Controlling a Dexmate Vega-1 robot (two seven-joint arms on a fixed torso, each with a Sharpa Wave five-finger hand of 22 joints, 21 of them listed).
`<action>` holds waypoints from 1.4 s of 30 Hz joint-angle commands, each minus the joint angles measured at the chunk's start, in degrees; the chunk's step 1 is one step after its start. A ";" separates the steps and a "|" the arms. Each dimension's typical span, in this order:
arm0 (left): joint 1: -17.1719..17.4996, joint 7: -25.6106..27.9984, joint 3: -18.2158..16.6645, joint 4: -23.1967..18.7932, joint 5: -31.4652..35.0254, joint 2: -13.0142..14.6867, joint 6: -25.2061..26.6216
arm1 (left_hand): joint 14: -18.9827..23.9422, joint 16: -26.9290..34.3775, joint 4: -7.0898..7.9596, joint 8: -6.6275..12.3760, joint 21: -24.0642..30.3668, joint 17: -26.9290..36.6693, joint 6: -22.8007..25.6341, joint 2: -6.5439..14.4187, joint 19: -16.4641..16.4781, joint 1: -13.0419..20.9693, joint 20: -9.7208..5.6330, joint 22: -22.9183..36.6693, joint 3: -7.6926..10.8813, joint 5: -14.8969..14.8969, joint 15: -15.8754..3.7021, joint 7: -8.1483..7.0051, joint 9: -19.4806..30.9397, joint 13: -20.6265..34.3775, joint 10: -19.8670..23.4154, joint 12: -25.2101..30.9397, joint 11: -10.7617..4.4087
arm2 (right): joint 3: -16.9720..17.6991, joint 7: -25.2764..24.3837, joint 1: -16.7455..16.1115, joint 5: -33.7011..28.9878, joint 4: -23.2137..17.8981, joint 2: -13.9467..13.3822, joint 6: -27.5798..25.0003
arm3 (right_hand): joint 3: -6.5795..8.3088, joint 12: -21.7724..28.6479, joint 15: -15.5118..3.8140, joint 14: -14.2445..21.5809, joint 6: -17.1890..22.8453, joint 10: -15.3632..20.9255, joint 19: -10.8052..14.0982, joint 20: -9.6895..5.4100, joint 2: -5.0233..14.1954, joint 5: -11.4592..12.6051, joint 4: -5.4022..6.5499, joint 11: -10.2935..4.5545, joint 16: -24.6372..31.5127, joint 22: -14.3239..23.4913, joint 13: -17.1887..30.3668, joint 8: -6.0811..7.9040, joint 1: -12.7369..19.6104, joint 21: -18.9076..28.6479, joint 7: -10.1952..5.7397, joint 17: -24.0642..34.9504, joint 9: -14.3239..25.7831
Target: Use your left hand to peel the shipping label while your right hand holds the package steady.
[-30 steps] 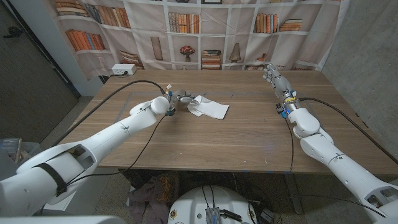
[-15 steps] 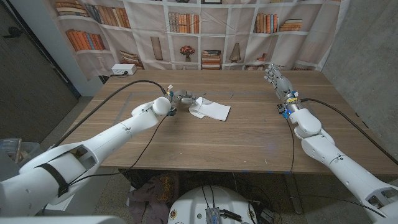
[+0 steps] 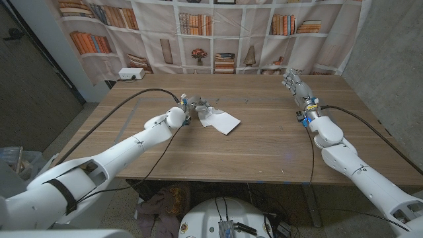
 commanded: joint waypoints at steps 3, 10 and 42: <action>4.92 5.70 -7.61 -3.27 -9.61 -2.66 0.06 | 1.78 0.65 -0.20 0.83 0.01 0.44 1.02 0.13 2.19 1.58 -1.07 0.25 -0.37 0.03 -10.31 0.30 0.19 0.77 0.83 0.61 0.03 | 0.34 -0.96 -0.81 -0.70 -0.77 -0.63 -0.21 | -0.34 -0.10 0.05 -0.20 0.19 -0.05 0.48 0.14 0.15 0.03 0.02 0.07 -0.12 0.19 0.04 0.37 -0.18 0.11 0.15 0.24 0.08; 8.45 3.78 -15.53 -4.69 -25.39 -5.87 -0.69 | 3.01 1.65 -0.22 1.06 -0.16 1.45 0.55 -0.06 2.34 3.15 -0.86 0.31 -1.07 0.03 -10.54 0.80 0.20 1.24 0.85 0.65 0.09 | 0.22 -1.83 -0.96 -2.18 -1.37 -1.01 -0.11 | -0.37 -0.10 0.00 -0.21 0.22 -0.05 0.49 0.17 0.17 0.04 0.01 0.07 -0.13 0.19 0.04 0.38 -0.20 0.10 0.16 0.23 0.07; 10.93 12.89 -21.31 -19.38 -44.99 -4.42 9.47 | 23.25 7.96 0.33 2.69 -0.16 6.35 -0.22 0.15 5.95 9.99 -1.32 0.50 -4.34 0.41 -11.43 2.13 0.10 1.88 0.70 0.25 1.49 | 1.05 -3.56 -2.18 -3.58 -3.08 -1.78 0.00 | -0.47 -0.08 -0.08 -0.30 0.28 -0.02 0.47 0.22 0.23 0.06 -0.08 0.04 -0.19 0.19 0.04 0.42 -0.19 0.05 -0.02 0.18 0.06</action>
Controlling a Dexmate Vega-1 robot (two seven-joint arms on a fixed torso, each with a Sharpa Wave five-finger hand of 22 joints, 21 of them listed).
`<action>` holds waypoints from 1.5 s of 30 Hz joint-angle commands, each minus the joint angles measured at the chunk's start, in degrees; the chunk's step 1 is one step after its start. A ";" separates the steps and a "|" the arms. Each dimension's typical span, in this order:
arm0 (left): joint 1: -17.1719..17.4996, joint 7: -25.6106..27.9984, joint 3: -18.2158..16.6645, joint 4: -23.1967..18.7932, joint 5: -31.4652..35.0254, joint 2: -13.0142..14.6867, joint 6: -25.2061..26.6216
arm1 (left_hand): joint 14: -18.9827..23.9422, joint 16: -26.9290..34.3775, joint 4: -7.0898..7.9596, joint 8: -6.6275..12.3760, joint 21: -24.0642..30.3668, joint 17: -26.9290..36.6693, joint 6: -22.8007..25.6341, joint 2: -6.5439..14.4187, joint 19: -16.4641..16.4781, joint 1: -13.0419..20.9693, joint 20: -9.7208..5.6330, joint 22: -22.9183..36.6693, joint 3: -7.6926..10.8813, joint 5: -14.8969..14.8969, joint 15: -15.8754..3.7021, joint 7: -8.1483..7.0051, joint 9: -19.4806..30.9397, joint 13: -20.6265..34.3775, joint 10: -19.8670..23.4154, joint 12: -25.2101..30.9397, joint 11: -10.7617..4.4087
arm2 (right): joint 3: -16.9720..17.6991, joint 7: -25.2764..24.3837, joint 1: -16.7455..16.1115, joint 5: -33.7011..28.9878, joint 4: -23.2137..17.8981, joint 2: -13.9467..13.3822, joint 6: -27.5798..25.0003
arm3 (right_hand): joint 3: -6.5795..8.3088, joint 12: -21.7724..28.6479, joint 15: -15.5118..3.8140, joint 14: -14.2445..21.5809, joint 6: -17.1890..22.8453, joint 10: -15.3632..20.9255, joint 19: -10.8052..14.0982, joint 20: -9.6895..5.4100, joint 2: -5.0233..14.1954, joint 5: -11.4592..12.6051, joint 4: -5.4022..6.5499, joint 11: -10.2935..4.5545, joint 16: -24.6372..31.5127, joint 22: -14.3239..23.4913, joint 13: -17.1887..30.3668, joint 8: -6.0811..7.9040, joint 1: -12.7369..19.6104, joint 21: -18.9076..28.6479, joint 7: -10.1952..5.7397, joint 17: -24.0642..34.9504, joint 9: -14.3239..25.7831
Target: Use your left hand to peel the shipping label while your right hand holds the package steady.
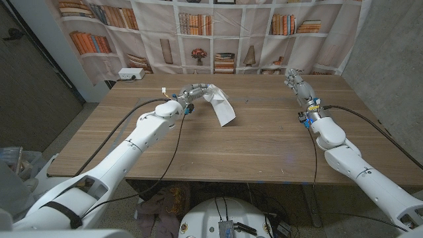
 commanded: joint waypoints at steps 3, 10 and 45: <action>1.25 6.36 -1.60 -5.58 -4.71 0.53 1.45 | 8.86 0.74 -0.01 1.05 -0.08 -0.58 1.43 -0.70 1.68 2.68 -1.63 0.14 -1.77 0.22 -10.48 -1.61 0.04 -1.44 1.39 -0.72 0.58 | 0.18 -0.06 0.06 -0.30 0.03 -0.11 0.23 | -0.48 -0.09 -0.08 -0.31 0.28 -0.03 0.50 0.21 0.24 0.06 -0.09 -0.03 -0.19 0.19 0.04 0.42 -0.19 0.06 -0.04 0.17 0.19; 1.57 8.49 -1.94 -6.36 -6.23 0.18 2.76 | 17.97 -0.24 0.44 1.05 0.22 -4.05 1.77 -1.46 5.27 4.17 -2.61 0.06 -4.03 0.22 -10.48 -2.07 -0.06 -1.37 2.34 -0.72 0.64 | 0.08 0.09 0.24 -0.22 0.28 0.08 0.33 | -0.49 -0.10 -0.11 -0.27 0.28 -0.06 0.56 0.09 0.28 0.07 -0.11 -0.14 -0.18 0.18 0.03 0.42 -0.18 0.07 -0.09 0.17 0.19; 8.88 15.49 -10.19 -4.73 -40.57 -11.30 1.12 | 22.51 -7.97 1.42 0.31 0.74 -8.08 2.70 -0.15 13.61 5.62 -6.72 0.41 -7.69 0.30 -10.57 -2.26 -0.01 0.11 1.84 -3.26 0.76 | -0.45 -0.84 -0.36 -1.63 -1.76 -0.86 -1.83 | -0.62 -0.10 -0.20 -0.24 0.28 -0.04 0.82 -0.20 0.40 0.07 -0.09 -0.14 -0.16 0.18 0.03 0.41 -0.35 0.12 -0.17 0.18 0.18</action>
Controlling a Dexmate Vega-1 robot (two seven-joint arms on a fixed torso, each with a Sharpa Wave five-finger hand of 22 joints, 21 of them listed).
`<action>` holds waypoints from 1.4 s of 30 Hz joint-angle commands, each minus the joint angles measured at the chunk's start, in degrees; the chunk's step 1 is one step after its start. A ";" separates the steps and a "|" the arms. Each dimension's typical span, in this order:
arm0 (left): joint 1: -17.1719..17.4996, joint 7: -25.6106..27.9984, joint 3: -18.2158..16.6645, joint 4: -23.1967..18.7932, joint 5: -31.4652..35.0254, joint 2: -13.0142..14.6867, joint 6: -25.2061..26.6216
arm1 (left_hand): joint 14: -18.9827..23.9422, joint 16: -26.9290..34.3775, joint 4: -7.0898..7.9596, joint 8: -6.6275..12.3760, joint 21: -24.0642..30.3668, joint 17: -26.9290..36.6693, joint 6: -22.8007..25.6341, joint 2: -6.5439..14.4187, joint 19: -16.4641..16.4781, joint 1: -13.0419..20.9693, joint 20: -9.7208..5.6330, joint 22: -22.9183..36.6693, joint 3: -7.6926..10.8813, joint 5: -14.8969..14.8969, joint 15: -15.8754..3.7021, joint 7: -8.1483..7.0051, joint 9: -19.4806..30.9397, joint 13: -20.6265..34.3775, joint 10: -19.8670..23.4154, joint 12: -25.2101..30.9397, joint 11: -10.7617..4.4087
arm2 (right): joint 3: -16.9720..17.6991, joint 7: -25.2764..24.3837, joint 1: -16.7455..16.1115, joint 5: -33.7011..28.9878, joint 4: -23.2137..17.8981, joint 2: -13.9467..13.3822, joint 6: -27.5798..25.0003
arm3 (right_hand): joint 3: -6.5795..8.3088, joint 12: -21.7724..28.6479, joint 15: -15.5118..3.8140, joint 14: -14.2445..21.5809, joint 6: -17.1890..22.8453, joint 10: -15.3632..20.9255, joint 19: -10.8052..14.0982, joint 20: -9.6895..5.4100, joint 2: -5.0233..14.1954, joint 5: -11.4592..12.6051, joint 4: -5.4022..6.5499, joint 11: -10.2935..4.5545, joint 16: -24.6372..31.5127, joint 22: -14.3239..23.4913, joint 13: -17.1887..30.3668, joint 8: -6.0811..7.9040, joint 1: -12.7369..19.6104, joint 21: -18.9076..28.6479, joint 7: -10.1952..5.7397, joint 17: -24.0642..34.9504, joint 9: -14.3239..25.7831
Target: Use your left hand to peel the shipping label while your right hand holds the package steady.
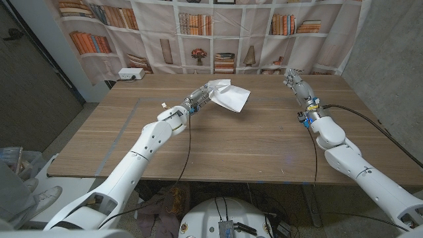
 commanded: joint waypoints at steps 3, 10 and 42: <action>2.15 5.53 -1.72 -0.49 -10.80 -3.01 -0.98 | 0.33 -0.59 -0.10 0.23 -0.57 0.35 0.84 0.15 -0.97 0.30 -1.01 0.17 -0.43 0.24 -3.01 -0.47 0.10 -0.01 0.63 -0.35 -0.12 | 0.34 -5.32 -1.65 -3.95 -3.90 -0.99 -3.37 | 0.04 0.47 -1.19 1.85 1.16 1.47 1.90 0.45 0.45 0.19 -0.35 -0.84 0.51 0.20 0.05 0.75 0.34 0.57 -0.79 0.15 0.16; 2.56 5.77 -1.14 -0.79 -11.36 -2.61 -2.96 | 0.15 -1.13 0.01 0.05 -0.92 0.59 0.59 0.46 -1.41 0.24 -0.84 0.19 -0.69 0.22 -3.00 -0.57 0.09 -0.01 0.94 -0.59 -0.13 | 0.94 -10.37 -3.13 -8.91 -7.75 -2.14 -5.93 | 1.66 4.45 -4.54 9.54 5.83 12.59 6.37 1.41 1.66 0.60 -2.85 -5.97 1.51 0.53 0.88 1.96 5.11 1.39 -4.55 0.42 0.17; 0.55 6.00 0.52 -1.65 -15.02 0.34 -1.29 | 1.46 -3.44 1.29 0.45 -1.82 0.80 -0.14 0.98 -1.90 -2.90 -0.36 0.03 -1.29 0.70 -2.86 -0.30 0.19 0.44 1.78 -1.34 -0.39 | 2.69 -12.26 -4.56 -20.13 -14.22 -3.89 0.04 | 9.17 11.30 -10.44 18.05 29.54 30.76 10.98 -0.43 3.30 -0.36 -6.55 -15.06 0.31 0.84 1.89 7.42 24.56 1.28 -16.08 0.45 0.42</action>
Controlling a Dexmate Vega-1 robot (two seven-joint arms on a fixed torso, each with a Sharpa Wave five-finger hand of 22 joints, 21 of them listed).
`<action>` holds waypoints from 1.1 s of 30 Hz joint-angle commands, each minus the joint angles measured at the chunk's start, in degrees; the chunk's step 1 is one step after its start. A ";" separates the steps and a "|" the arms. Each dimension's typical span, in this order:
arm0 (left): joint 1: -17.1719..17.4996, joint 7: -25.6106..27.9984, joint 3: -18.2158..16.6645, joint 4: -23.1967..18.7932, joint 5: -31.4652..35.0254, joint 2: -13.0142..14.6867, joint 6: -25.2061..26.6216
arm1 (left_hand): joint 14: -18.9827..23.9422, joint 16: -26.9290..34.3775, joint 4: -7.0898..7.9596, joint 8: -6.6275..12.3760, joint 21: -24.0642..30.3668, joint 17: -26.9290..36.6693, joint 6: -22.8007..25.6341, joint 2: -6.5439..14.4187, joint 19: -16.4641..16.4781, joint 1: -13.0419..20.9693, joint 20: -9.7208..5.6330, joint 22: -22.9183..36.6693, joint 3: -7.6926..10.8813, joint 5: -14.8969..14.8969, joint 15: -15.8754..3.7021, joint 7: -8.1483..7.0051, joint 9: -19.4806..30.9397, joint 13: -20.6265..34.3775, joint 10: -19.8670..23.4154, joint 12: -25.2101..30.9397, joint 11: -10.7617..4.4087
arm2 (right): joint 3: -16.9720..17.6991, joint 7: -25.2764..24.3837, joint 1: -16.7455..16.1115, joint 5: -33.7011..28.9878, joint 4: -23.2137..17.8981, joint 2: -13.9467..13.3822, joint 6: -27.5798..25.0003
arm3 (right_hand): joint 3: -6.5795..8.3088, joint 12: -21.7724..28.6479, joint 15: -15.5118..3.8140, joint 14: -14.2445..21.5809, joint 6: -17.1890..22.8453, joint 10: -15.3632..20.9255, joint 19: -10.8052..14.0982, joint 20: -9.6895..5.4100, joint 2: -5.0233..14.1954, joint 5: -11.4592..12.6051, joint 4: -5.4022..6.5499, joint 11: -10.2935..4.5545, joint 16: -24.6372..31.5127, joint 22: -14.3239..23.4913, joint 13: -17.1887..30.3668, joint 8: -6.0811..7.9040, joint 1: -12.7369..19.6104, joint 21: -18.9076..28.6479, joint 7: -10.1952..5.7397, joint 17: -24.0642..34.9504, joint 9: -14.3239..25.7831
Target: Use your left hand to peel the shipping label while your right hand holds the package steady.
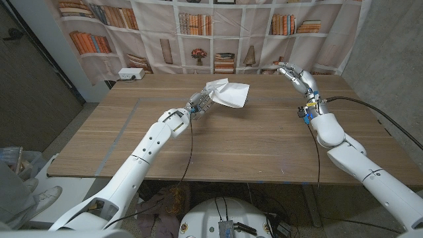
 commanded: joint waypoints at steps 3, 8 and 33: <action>-0.92 0.53 0.16 -0.25 -3.08 0.62 1.85 | 1.04 -0.34 -0.04 0.47 -0.08 0.29 0.21 0.10 0.22 -0.09 0.08 0.20 0.09 0.33 -2.69 0.33 0.18 0.12 0.98 -0.13 0.03 | -0.14 1.87 0.22 -4.48 -2.45 -1.44 1.02 | 1.17 -0.39 -6.87 -0.59 -1.34 -0.53 -0.21 0.28 -0.65 -0.36 -0.31 -0.06 -0.50 0.15 -0.11 -1.01 3.75 -0.38 0.00 0.00 0.19; -1.25 -0.56 0.34 0.31 -3.63 0.97 2.06 | 1.18 -0.54 -0.17 0.62 -0.16 0.31 0.32 0.13 0.11 -0.05 0.11 0.20 0.21 0.34 -2.70 0.37 0.19 0.11 1.09 -0.22 0.04 | -0.35 1.92 0.26 -5.86 -2.97 -1.35 1.77 | 1.74 -0.71 -7.14 -1.06 -2.44 -1.12 -0.45 0.14 -0.95 -0.42 -0.28 -0.12 -0.62 0.12 -0.11 -1.77 6.30 -0.54 0.00 0.03 0.21; -2.88 -0.54 1.16 1.09 -6.34 0.63 3.70 | 2.21 -0.91 -0.48 1.18 -0.26 0.64 0.89 -0.05 0.11 -0.47 -0.41 0.23 0.35 0.14 -2.75 0.30 0.09 0.13 1.98 -0.38 0.06 | -0.83 2.09 0.12 -13.40 -6.04 -0.59 5.86 | 3.58 -0.58 -8.77 -0.65 -6.96 4.01 0.26 -1.96 -0.03 -0.99 0.84 -0.73 0.58 0.12 0.25 -4.53 14.86 -0.31 -0.61 0.48 0.17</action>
